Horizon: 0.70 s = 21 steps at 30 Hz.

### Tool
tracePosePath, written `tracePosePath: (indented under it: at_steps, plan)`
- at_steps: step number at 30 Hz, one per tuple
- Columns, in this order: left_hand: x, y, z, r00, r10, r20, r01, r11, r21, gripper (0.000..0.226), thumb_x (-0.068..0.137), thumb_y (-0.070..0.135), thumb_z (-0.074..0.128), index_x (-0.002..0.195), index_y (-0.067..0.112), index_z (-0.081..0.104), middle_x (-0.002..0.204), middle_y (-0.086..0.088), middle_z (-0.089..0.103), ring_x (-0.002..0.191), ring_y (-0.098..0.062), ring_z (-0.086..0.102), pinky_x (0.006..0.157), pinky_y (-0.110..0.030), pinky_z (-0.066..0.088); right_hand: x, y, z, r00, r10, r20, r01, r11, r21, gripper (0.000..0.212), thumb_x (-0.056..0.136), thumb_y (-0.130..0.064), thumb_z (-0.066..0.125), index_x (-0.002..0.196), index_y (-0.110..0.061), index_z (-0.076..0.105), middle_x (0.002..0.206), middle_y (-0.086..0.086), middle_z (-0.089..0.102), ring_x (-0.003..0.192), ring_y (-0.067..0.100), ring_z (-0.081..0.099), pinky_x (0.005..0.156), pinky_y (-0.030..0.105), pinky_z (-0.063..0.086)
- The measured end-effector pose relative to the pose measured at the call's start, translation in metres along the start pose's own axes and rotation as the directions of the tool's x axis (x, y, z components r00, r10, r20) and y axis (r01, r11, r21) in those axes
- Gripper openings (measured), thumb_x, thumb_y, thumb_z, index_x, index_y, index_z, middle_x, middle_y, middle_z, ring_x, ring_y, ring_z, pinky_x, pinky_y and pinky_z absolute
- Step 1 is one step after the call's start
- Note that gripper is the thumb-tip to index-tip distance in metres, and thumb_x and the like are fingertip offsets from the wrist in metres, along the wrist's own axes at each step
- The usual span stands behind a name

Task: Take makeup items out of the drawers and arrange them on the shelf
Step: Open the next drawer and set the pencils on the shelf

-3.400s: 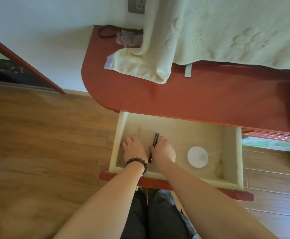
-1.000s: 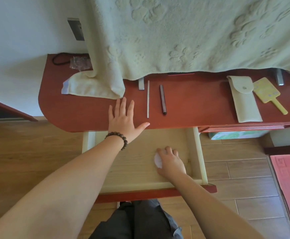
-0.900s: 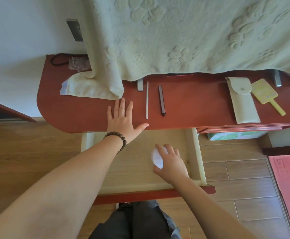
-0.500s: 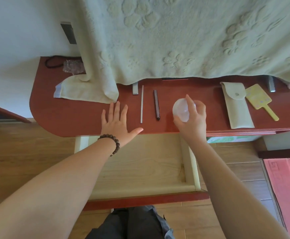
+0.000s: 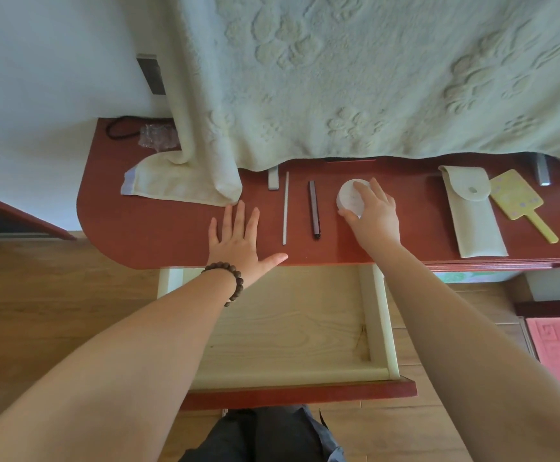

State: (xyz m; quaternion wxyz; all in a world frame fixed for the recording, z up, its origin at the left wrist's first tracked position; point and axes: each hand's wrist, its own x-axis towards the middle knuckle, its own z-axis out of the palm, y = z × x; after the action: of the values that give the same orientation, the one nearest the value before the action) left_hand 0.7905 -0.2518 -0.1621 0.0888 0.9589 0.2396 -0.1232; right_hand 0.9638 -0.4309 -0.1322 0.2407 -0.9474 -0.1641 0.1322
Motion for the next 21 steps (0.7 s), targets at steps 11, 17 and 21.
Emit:
tracePosePath:
  at_steps: [11,17,21]
  plan:
    - [-0.054,-0.014,-0.018,0.983,0.063,-0.171,-0.091,0.982,-0.163,0.072,0.091,0.047,0.052,0.146,0.008,0.027,0.142,-0.015,0.041,0.134,-0.031,0.034,0.108,-0.046,0.031,-0.134,0.018,-0.006,0.984,-0.099,-0.15,0.117,0.986,0.115,0.059,0.093,-0.023,0.057,0.146,-0.029,0.033,0.161,-0.002,0.001,0.148,0.016,-0.001,0.116,0.039,0.024]
    - [-0.187,-0.039,0.029,0.966,-0.079,-0.247,0.021,0.973,-0.23,0.08,0.085,0.057,0.052,0.143,0.008,0.029,0.147,-0.02,0.037,0.137,-0.034,0.033,0.109,-0.056,0.031,-0.256,0.053,0.023,0.99,0.079,-0.118,-0.074,0.996,0.049,0.085,0.086,-0.041,0.065,0.151,-0.031,0.011,0.161,0.001,-0.009,0.148,0.02,-0.007,0.118,0.045,0.019]
    - [-0.259,-0.058,0.062,0.925,-0.357,-0.131,0.28,0.872,-0.402,0.118,0.063,0.069,0.067,0.149,0.007,0.015,0.154,-0.022,0.021,0.141,-0.038,0.024,0.109,-0.058,0.024,-0.306,0.073,0.049,0.947,0.313,-0.071,-0.307,0.947,0.092,0.117,0.071,-0.058,0.072,0.152,-0.017,-0.002,0.16,0.007,-0.012,0.147,0.02,-0.01,0.12,0.043,0.011]
